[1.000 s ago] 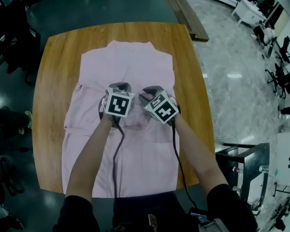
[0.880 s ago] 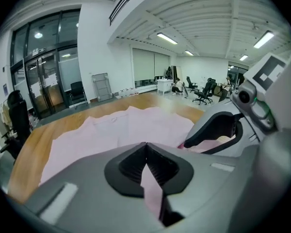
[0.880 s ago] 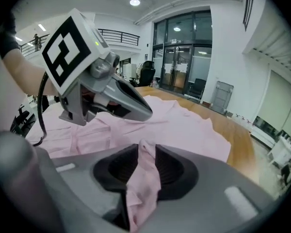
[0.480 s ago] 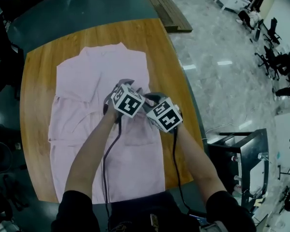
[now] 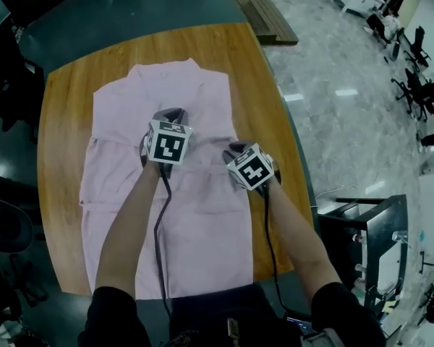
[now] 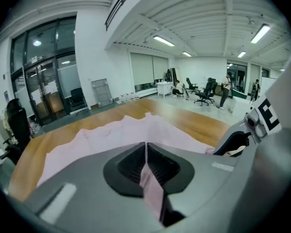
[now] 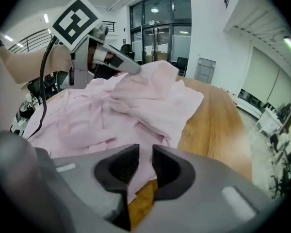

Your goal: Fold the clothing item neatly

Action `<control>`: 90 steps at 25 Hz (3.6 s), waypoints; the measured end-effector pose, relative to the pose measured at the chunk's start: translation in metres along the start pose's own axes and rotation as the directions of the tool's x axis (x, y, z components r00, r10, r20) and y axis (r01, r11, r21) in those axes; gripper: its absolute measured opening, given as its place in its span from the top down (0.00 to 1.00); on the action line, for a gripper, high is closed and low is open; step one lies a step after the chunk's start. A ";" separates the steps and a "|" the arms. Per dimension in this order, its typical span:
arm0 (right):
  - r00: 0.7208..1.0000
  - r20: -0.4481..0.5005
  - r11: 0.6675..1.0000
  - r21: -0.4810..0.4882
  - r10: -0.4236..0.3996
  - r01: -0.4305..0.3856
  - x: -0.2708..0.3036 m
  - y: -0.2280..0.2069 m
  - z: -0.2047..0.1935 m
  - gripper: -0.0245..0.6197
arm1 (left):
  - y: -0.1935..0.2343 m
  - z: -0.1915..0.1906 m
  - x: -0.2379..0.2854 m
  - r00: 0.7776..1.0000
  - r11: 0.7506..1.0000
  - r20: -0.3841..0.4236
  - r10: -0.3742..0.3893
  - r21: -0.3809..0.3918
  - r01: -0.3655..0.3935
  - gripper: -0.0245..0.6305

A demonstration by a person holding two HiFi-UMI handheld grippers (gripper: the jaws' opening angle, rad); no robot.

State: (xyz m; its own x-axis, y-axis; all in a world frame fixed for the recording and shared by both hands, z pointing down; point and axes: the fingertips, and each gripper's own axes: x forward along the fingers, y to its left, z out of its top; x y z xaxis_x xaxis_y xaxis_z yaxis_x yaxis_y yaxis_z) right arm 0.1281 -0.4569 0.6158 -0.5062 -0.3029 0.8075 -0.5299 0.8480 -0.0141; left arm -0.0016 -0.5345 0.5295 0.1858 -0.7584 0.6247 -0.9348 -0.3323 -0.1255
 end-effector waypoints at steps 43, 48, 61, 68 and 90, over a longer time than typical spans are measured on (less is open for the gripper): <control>0.994 0.026 0.994 0.021 -0.105 0.104 0.093 -0.066 0.132 0.94 | 0.141 -0.124 -0.016 0.949 0.996 -0.315 0.027 0.092 0.002 0.94; 0.982 0.131 0.990 0.052 -0.135 0.129 0.072 -0.076 0.146 0.94 | 0.161 -0.099 -0.042 0.968 0.991 -0.229 0.098 0.113 -0.073 0.94; 0.958 0.160 0.970 0.075 -0.239 0.229 0.056 -0.068 0.144 0.84 | 0.188 -0.135 -0.052 0.961 0.991 -0.243 0.136 0.018 -0.135 0.83; 0.951 0.159 0.964 0.063 -0.265 0.258 -0.002 -0.021 0.110 0.84 | 0.190 -0.136 -0.110 0.983 0.987 -0.129 0.127 -0.080 -0.138 0.92; 0.858 0.513 0.996 0.083 -0.023 -0.023 -0.177 0.190 0.027 0.96 | 0.005 -0.173 -0.323 0.983 0.970 0.033 0.181 -0.174 -0.172 0.95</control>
State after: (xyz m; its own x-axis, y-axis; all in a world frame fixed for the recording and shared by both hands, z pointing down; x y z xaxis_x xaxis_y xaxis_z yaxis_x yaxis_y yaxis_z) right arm 0.0989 -0.2538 0.4545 -0.7712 -0.5024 0.3909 -0.5727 0.8157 -0.0817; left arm -0.1185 -0.1939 0.4602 0.0238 -0.8242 0.5658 -0.9911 -0.0938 -0.0949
